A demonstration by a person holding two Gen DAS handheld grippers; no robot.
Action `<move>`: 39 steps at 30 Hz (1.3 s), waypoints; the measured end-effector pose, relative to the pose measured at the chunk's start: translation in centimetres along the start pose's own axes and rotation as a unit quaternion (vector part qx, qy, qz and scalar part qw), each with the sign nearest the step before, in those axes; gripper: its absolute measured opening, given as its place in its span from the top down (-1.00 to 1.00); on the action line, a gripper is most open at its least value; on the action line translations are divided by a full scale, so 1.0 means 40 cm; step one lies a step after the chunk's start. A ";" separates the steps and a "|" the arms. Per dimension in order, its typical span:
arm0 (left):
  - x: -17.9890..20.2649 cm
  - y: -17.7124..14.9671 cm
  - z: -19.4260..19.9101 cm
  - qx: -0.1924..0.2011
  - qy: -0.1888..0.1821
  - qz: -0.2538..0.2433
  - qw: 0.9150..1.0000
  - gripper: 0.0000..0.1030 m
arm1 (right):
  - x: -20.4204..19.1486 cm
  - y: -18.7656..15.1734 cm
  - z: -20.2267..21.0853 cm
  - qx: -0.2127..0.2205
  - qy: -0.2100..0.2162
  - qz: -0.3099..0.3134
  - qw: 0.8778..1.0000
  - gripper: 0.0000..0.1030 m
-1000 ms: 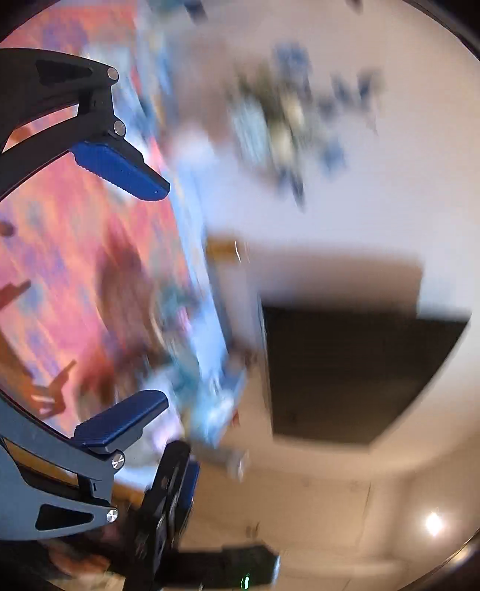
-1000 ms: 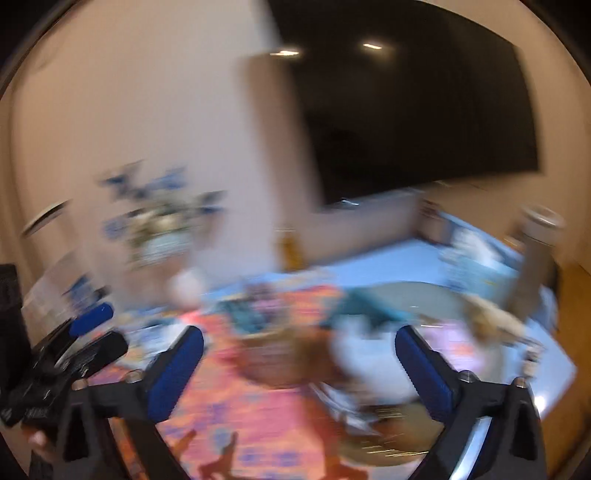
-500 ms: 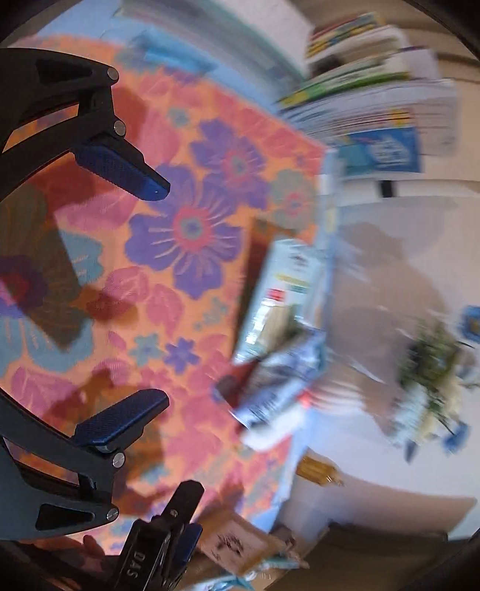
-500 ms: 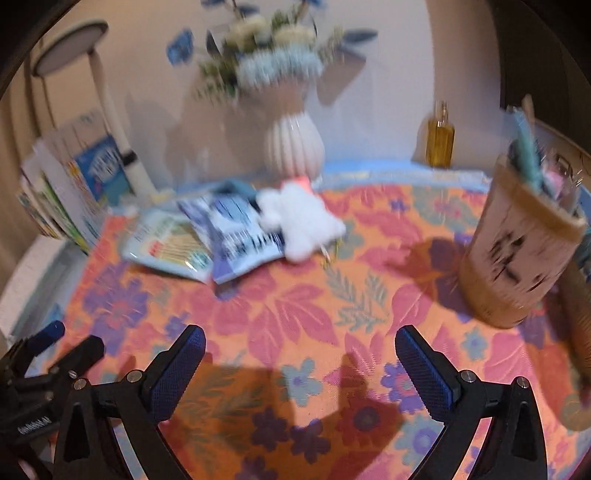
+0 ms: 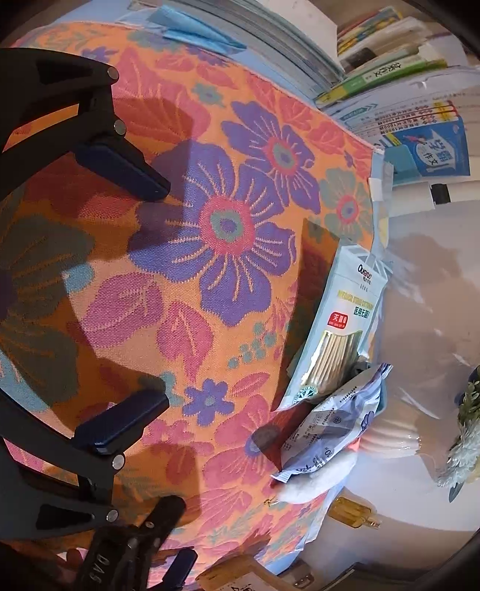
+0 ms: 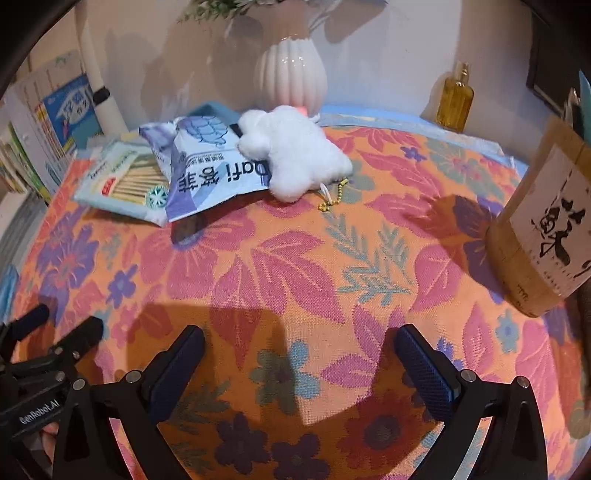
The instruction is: Organize soft objects
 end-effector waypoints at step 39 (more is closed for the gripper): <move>-0.004 0.003 -0.006 0.005 -0.003 -0.001 1.000 -1.00 | -0.001 -0.017 0.010 0.025 -0.010 -0.012 1.000 -1.00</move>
Point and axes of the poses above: each gripper's, at about its wrist camera, not at the fingertips, and z roughly against the way its jaws point, x to its right, y to its top, the point moved 10 cm from there along -z, roughly the way its jaws point, and after that the axes turned 10 degrees about -z, right-handed, at the moved point
